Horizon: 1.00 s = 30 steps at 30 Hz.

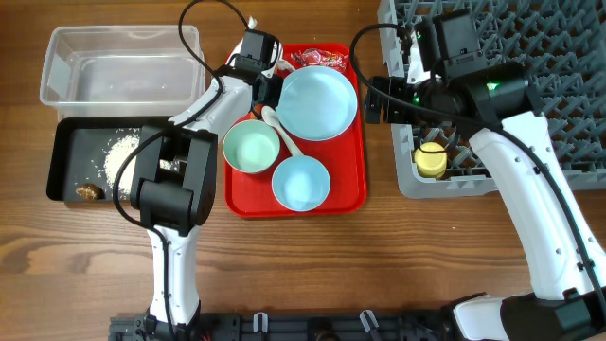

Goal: Sort waste into correct bins and load items into the dishwasher rack
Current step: 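Lower the left gripper and grasp the orange carrot, then carry the carrot left and release it onto the black tray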

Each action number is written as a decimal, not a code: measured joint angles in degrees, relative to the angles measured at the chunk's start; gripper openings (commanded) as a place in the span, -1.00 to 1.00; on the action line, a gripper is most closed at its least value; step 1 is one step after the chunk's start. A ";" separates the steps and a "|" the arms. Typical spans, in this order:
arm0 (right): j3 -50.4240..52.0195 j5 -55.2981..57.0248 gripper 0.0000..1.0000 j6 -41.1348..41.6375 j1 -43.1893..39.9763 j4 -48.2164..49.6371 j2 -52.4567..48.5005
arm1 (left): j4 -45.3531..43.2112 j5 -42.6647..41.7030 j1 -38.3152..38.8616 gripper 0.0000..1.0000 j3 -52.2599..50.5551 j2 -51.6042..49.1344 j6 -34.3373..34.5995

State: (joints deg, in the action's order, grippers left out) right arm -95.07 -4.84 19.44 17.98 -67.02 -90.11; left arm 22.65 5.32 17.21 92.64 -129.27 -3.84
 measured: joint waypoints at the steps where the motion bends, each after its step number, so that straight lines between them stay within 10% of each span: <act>1: 0.00 0.00 0.99 0.00 0.00 -0.02 0.00 | 0.02 0.02 0.00 -0.72 0.00 0.00 -0.02; 30: 0.00 0.00 0.99 0.00 0.00 -0.02 0.00 | 10.58 0.00 -0.02 -0.92 -0.17 21.99 7.43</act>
State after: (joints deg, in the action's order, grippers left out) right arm -95.07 -4.84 19.44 17.98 -67.05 -90.11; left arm 33.23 5.32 17.19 92.47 -107.28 3.60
